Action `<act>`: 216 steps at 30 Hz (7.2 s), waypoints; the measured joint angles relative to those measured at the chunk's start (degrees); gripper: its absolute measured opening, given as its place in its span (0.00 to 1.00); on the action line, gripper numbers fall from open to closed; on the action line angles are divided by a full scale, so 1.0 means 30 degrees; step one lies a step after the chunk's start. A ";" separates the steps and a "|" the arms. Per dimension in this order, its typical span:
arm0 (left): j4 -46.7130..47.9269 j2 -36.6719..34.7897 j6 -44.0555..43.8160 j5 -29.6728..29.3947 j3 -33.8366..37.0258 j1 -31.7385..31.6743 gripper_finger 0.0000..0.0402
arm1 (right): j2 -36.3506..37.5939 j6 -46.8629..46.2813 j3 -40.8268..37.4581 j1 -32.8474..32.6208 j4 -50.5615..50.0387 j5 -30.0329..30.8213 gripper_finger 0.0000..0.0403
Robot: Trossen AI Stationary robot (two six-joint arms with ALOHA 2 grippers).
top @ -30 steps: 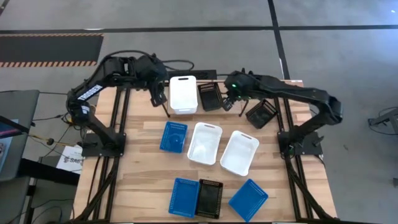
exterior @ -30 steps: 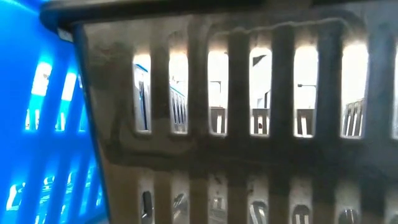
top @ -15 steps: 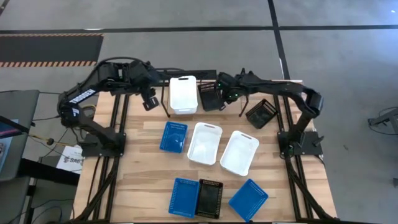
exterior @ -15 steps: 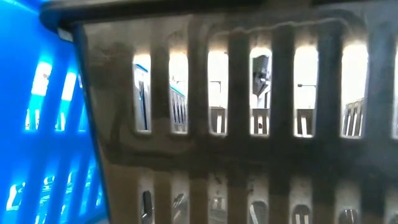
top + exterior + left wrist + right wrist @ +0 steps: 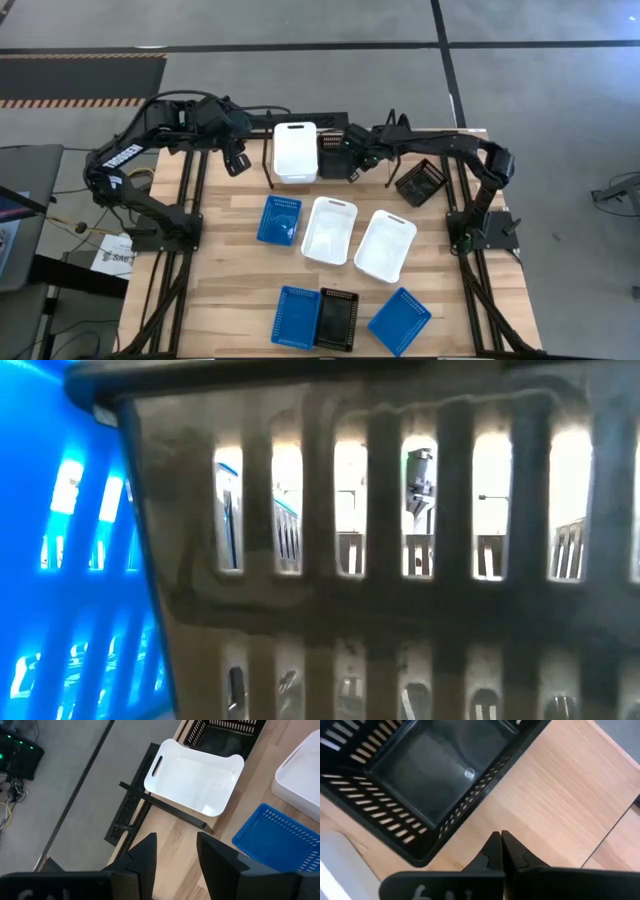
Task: Stack baskets on shelf by color
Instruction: Stack the left white bin on top of the white bin on the shelf
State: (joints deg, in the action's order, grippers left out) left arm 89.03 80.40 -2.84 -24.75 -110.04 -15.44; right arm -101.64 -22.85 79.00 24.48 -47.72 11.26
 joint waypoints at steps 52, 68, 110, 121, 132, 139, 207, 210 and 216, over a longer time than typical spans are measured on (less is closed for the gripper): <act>-0.0007 0.0029 -0.0567 0.0488 0.0000 -0.0007 0.32 | 0.8164 -0.8727 0.4521 -1.1721 -1.4132 0.4818 0.07; 0.0000 0.0029 -0.0304 0.0584 0.0000 -0.0007 0.32 | 1.1421 -1.1907 -0.1418 -0.8083 -1.4134 0.4161 0.18; 0.0000 0.0029 -0.0492 0.1151 0.0000 -0.0007 0.32 | 1.0140 0.5155 -0.7752 1.0088 -0.6778 -0.3285 0.46; 0.0007 0.0029 -0.0780 0.1151 0.0000 -0.0007 0.32 | 0.8496 0.5639 -0.7752 0.8960 -0.6861 -0.4889 0.45; 0.0013 0.0029 -0.0798 0.1137 0.0000 -0.0006 0.32 | 0.8523 0.2716 -0.7752 0.1559 -0.6899 -0.5857 0.43; 0.0007 0.0029 -0.0802 0.1118 0.0000 -0.0007 0.32 | 0.8523 -0.0176 -0.7752 -0.2954 -0.5312 -0.5857 0.43; -2.2001 0.0109 -0.9575 0.4044 1.6823 0.5901 0.32 | 0.8465 0.8990 0.6681 -0.7345 0.4594 -0.6170 0.38; -2.2101 0.0446 -1.2216 0.4323 1.6823 0.5985 0.32 | 0.8472 0.8990 0.6681 -0.7346 0.4610 -0.6167 0.37; -2.2091 0.2958 -1.4491 0.5363 1.6815 0.6844 0.28 | 0.8472 0.8989 0.6681 -0.7353 0.4632 -0.6170 0.38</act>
State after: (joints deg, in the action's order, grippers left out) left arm 22.76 89.27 -46.31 -8.66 -59.59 5.09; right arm -76.23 4.11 99.04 2.42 -33.82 -7.25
